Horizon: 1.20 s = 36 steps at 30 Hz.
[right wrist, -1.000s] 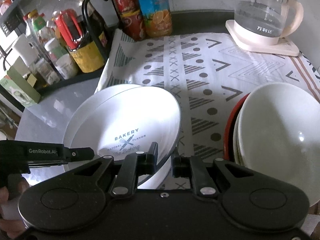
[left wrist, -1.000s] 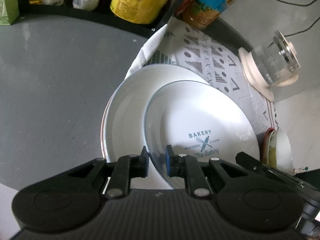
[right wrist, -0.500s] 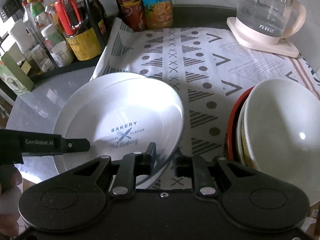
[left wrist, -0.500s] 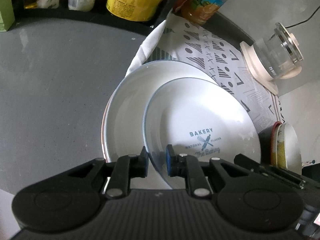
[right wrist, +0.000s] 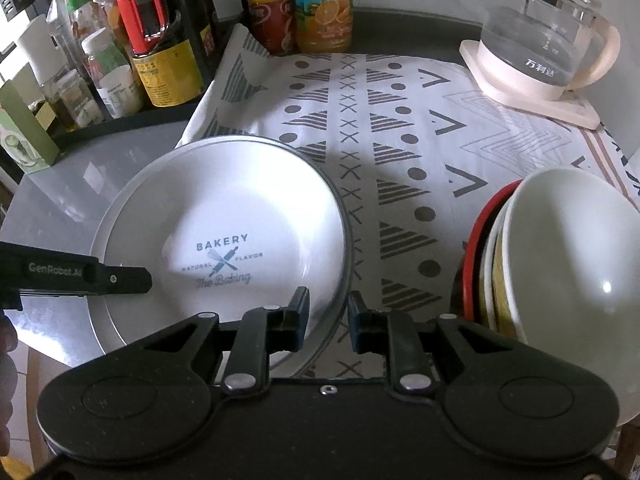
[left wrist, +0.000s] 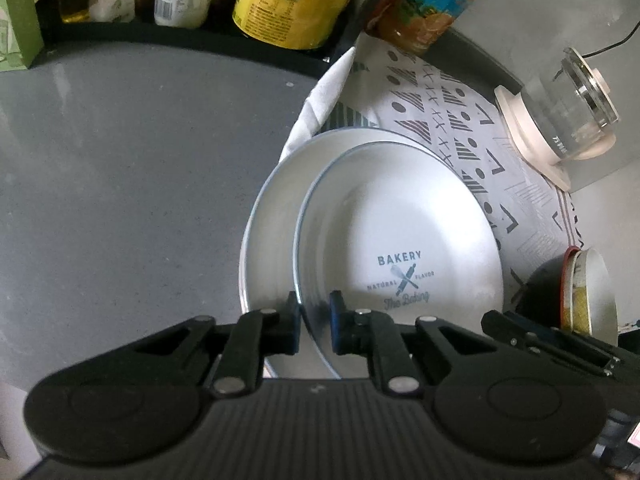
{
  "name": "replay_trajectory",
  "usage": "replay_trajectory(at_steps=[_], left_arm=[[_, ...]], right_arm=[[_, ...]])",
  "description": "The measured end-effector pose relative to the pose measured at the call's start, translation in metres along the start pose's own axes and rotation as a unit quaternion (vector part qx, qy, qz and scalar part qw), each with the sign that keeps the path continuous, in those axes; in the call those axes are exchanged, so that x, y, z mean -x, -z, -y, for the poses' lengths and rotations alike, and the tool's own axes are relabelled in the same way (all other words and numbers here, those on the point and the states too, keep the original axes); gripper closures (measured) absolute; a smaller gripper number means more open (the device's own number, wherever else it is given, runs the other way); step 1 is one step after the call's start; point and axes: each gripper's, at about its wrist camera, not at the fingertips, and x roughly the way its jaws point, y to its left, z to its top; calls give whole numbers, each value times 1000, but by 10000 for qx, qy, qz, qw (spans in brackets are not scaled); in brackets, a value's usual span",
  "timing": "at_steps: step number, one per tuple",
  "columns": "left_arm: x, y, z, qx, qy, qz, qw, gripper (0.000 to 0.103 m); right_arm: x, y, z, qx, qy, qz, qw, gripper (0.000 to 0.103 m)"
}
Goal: Organize plates and bowls
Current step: 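Lift the 'Bakery' plate with both grippers and lower it onto the plate stack, then open both grippers and release the 'Bakery' plate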
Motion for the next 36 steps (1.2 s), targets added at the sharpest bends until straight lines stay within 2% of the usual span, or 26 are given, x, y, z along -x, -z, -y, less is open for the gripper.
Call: replay_trajectory(at_steps=[6,12,17,18,21,23,26,29,31,32,36], left_arm=[[9,-3,-1,-51,-274,136,9995,92],[19,-10,-4,-59,-338,175,9993,92],[31,-15,-1,-47,-365,239,9990,85],[33,-17,1,-63,-376,240,9990,85],[39,-21,5,-105,-350,253,9990,67],[41,-24,12,-196,-361,289,9987,51],[43,-28,23,-311,-388,339,9982,36],[43,-30,38,-410,-339,380,9979,32],[42,-32,49,-469,-282,387,9978,30],[41,-32,56,-508,-260,383,9976,26],[34,-33,85,-713,-101,357,9968,23]], right_arm=[[3,0,-1,-42,-136,6,9999,79],[14,-9,-3,-90,-340,162,9993,78],[27,-18,2,-293,-493,373,9977,66],[30,-20,5,-341,-521,423,9972,60],[39,-23,13,-507,-513,561,9958,53],[44,-25,22,-669,-530,612,9945,47],[53,-26,35,-867,-456,740,9924,38],[63,-26,48,-999,-376,903,9902,28],[71,-25,58,-1106,-278,1055,9878,15],[75,-25,65,-1170,-236,1118,9865,15],[83,-22,90,-1353,-107,1202,9834,8]])
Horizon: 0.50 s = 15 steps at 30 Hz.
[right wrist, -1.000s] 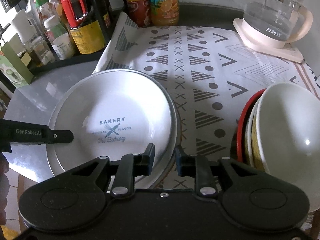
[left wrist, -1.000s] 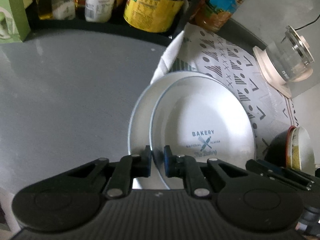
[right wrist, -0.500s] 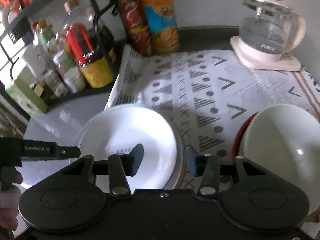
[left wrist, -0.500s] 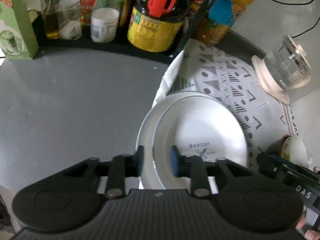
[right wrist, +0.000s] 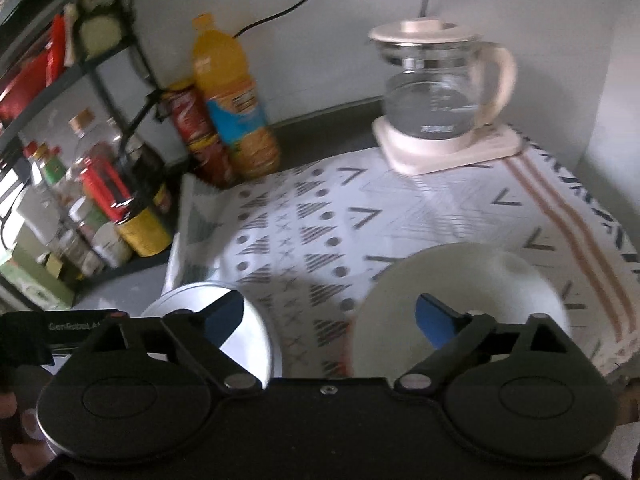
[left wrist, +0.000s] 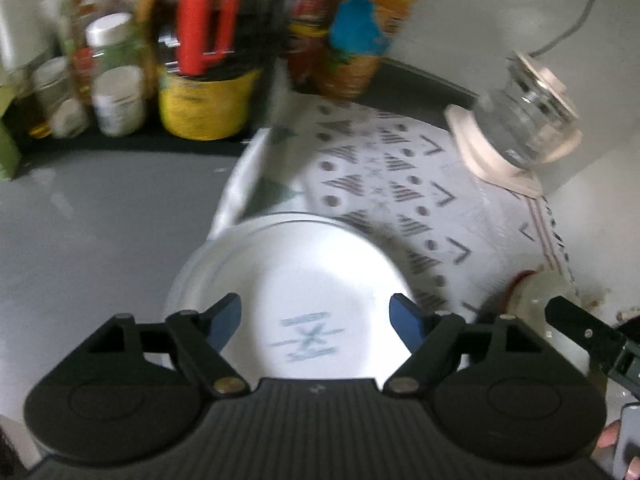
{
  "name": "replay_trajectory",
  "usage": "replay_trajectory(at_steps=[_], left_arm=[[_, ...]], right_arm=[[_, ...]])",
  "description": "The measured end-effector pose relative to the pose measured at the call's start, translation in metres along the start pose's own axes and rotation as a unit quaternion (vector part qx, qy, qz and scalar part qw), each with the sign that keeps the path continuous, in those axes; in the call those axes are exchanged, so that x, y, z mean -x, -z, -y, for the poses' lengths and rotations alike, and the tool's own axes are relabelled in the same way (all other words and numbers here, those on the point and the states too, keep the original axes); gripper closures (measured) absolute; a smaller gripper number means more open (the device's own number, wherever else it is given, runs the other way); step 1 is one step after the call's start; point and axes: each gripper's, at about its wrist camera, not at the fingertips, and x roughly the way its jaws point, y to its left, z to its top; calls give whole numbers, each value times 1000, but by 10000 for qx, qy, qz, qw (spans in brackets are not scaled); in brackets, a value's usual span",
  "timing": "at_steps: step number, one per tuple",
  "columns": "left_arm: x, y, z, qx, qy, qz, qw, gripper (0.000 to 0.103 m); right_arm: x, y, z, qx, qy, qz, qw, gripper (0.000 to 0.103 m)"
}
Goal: Organize plates and bowls
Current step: 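Open both grippers and release the 'Bakery' plate, then move both grippers toward the red bowl holding the white bowls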
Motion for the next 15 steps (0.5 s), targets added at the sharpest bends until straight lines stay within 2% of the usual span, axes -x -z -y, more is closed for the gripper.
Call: replay_trajectory(at_steps=[8,15], left_arm=[[-16,2,61,-171,382,-107,9991,23],[-27,11,108,-358,562,-226,9975,23]], right_arm=[[19,-5,54,-248,237,131,9993,6],[23,-7,90,-366,309,56,9988,6]])
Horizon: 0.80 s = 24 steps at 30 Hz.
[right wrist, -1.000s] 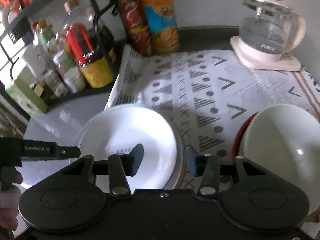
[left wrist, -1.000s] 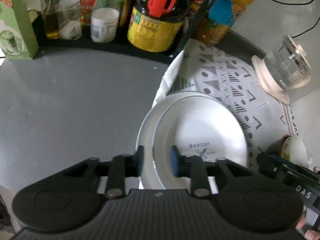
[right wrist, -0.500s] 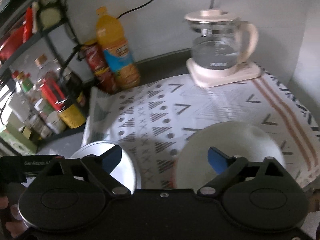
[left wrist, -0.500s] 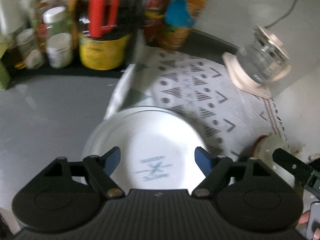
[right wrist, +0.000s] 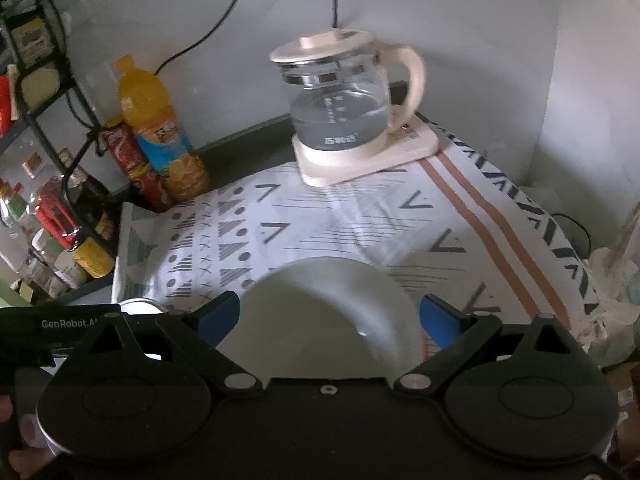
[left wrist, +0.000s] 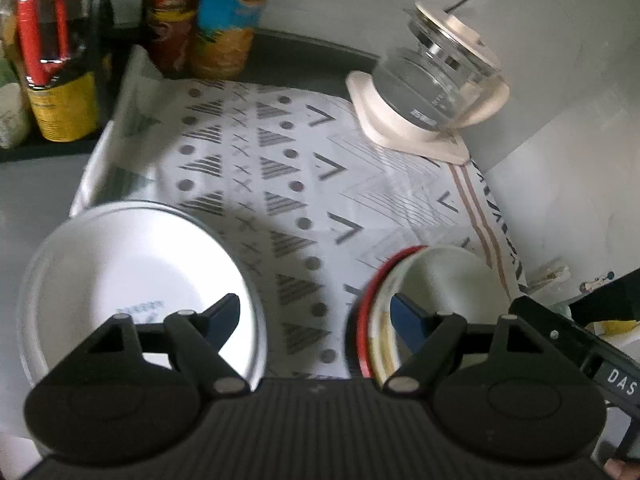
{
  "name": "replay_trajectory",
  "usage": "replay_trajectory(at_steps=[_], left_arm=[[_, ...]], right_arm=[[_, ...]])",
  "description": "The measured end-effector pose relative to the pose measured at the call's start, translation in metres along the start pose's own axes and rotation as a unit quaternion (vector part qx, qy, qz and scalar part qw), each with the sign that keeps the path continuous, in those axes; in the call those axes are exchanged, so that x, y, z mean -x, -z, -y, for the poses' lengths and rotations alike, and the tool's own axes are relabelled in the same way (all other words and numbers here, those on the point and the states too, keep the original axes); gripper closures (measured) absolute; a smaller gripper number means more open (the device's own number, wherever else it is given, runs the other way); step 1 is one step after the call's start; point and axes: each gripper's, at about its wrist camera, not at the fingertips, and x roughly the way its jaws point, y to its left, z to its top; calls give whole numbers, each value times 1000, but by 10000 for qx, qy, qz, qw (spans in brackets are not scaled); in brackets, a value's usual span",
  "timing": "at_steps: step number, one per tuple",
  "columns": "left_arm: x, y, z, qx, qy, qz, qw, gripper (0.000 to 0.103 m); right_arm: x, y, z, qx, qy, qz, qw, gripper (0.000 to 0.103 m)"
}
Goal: Organize plates and bowls
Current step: 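Move both grippers toward the red bowl holding the white bowls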
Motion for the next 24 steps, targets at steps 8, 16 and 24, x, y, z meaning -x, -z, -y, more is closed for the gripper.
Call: replay_trajectory(at_steps=[8,16,24], left_arm=[[-16,8,20,87,23,-103,9999,23],[-31,20,24,342,-73,-255,9991,23],[-49,34,23,641,-100,-426,9970,29]], right_arm=[[-8,3,26,-28,-19,-237,9997,6],[-26,10,42,-48,-210,-628,9978,6],[-56,16,52,60,-381,-1166,9924,22]])
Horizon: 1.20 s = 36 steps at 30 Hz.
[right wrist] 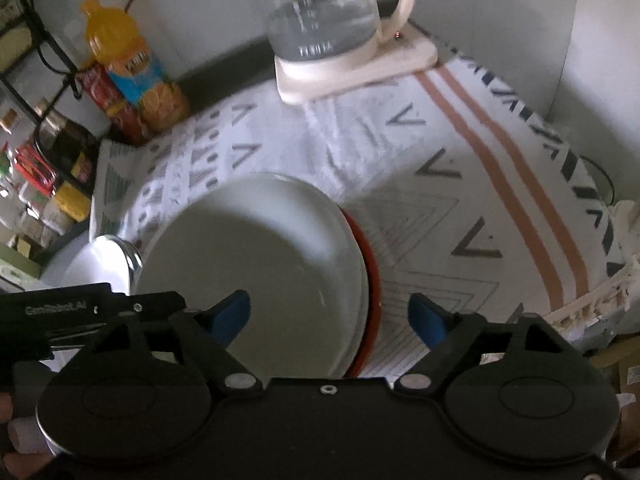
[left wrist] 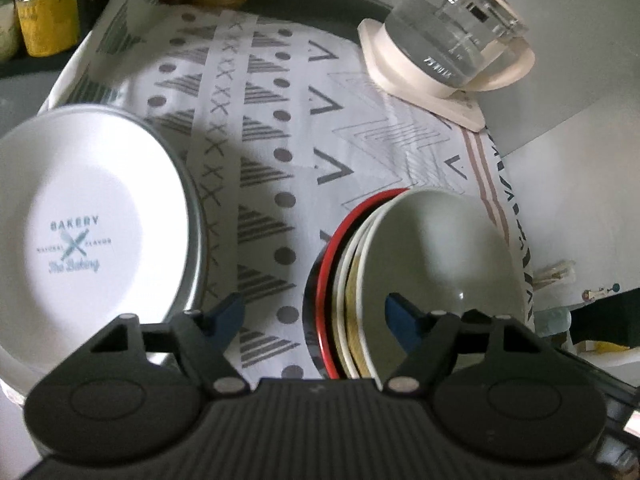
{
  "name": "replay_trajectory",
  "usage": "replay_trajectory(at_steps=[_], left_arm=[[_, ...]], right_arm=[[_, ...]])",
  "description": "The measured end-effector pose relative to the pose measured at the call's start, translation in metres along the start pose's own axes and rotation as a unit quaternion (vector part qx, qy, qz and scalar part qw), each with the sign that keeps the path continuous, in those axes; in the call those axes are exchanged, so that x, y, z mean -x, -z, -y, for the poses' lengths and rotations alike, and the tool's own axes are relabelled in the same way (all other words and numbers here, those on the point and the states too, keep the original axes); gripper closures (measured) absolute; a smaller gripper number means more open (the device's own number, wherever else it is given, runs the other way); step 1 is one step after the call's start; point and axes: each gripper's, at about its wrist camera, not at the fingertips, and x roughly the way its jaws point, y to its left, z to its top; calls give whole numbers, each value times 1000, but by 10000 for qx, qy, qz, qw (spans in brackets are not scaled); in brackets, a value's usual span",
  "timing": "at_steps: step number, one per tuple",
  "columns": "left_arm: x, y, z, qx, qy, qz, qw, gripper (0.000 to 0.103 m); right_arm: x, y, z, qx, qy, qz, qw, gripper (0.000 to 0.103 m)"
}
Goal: Organize plates and bowls
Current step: 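Move both grippers toward the red bowl holding the white bowls, then close both grippers on the rim of the red bowl stack, then lift the bowl stack with both grippers and lower it onto the plate stack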
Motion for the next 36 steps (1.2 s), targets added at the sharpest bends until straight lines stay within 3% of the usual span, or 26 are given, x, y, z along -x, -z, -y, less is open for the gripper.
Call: replay_trajectory(at_steps=[3,5,12,16,24,36], left_arm=[[-9,4,-2,147,-3,-120,9998,39],[-15,6,-4,264,-22,-182,9995,48],[-27,8,-4,399,68,-286,9988,64],[-33,8,-6,551,219,-361,9976,73],[-34,10,-3,382,139,-363,9985,73],[-3,-6,-5,224,149,26,9996,73]], right_arm=[[-9,0,4,52,-20,-151,9999,28],[-16,0,6,94,-111,-264,9995,37],[-34,1,16,-3,-259,-622,9977,64],[-36,3,19,-37,-323,-596,9977,66],[-33,1,19,-83,-307,-534,9981,72],[-18,-16,-4,97,-446,-176,9988,72]])
